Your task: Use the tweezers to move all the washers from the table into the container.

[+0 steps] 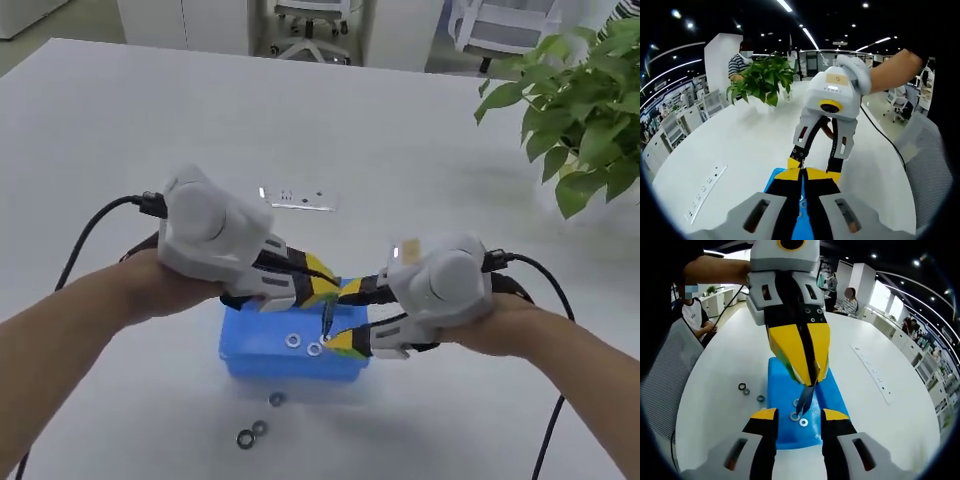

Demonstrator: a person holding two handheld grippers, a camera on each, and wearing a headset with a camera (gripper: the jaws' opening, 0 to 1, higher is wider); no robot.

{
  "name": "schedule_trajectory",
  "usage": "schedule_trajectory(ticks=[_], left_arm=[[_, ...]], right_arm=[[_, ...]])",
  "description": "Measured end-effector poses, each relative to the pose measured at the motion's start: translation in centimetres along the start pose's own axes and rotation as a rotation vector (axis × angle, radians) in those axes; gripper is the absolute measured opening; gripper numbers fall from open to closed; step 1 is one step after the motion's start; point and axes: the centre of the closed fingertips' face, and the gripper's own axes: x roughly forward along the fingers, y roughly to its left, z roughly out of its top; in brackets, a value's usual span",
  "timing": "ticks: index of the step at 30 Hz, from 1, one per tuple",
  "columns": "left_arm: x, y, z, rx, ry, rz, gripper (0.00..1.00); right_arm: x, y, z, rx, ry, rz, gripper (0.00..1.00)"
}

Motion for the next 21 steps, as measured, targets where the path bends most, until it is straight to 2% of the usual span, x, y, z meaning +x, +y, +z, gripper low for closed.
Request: schedule_trajectory(ticks=[9, 21], left_arm=[[-1.4, -0.5, 0.7, -0.011, 0.000, 0.025, 0.05], [-3.2, -1.8, 1.5, -0.019, 0.000, 0.046, 0.05]], right_arm=[[-1.4, 0.9, 0.2, 0.054, -0.007, -0.033, 0.44], [-3.5, 2.6, 0.2, 0.131, -0.031, -0.065, 0.61]])
